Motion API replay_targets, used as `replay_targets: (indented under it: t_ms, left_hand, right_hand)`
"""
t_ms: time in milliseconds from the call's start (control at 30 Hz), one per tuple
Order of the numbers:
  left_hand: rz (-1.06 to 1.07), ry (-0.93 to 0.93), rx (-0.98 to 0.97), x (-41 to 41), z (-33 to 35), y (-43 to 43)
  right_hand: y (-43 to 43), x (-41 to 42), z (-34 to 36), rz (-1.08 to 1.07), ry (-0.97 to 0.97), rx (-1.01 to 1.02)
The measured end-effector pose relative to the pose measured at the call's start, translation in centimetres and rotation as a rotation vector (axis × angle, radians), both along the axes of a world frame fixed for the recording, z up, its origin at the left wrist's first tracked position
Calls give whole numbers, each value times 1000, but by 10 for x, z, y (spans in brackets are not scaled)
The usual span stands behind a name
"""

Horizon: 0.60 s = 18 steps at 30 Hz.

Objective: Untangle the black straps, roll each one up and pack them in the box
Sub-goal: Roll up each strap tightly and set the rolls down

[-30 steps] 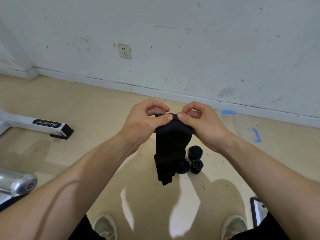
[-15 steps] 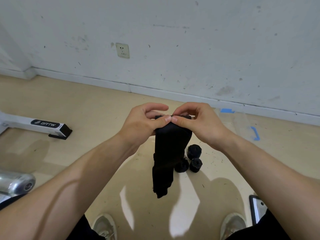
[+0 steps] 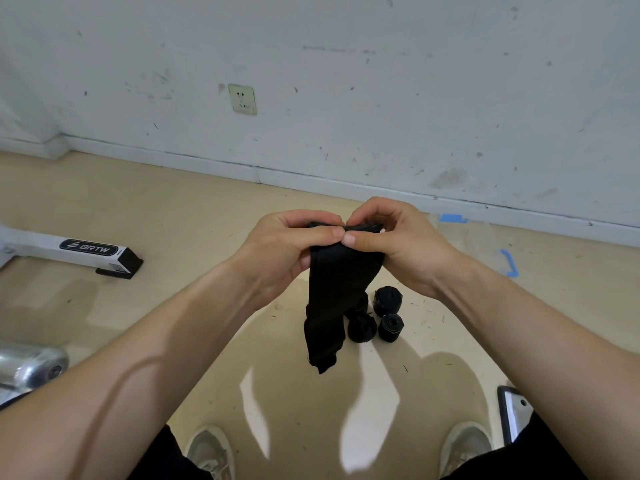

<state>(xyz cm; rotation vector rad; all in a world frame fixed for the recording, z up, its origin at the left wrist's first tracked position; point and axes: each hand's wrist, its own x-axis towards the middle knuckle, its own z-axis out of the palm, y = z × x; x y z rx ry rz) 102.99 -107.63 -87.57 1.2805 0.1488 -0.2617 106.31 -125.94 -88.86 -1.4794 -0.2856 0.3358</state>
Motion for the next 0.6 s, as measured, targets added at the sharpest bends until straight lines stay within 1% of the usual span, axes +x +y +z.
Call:
replay_targets:
  t_ms: [67, 100, 167, 267, 367, 433, 500, 600]
  left_hand:
    - [8, -33, 29, 0, 1, -1]
    - [8, -47, 46, 0, 2, -2]
    - [5, -71, 80, 0, 2, -2]
    - [14, -135, 164, 1, 3, -2]
    - [60, -248, 322, 2, 5, -3]
    - [82, -305, 397, 2, 5, -4]
    - [83, -343, 429, 2, 3, -7]
    - [62, -341, 438, 3, -3, -6]
  right_hand:
    - [-1, -2, 0, 62, 155, 112]
    - [-2, -2, 0, 91, 204, 126]
    - [-3, -2, 0, 120, 244, 145]
    - [-1, -1, -1, 63, 262, 258]
    - [-1, -1, -3, 36, 301, 339]
    - [-1, 0, -2, 48, 317, 332]
    - [-1, 1, -2, 31, 302, 299]
    - [-1, 2, -3, -32, 267, 247]
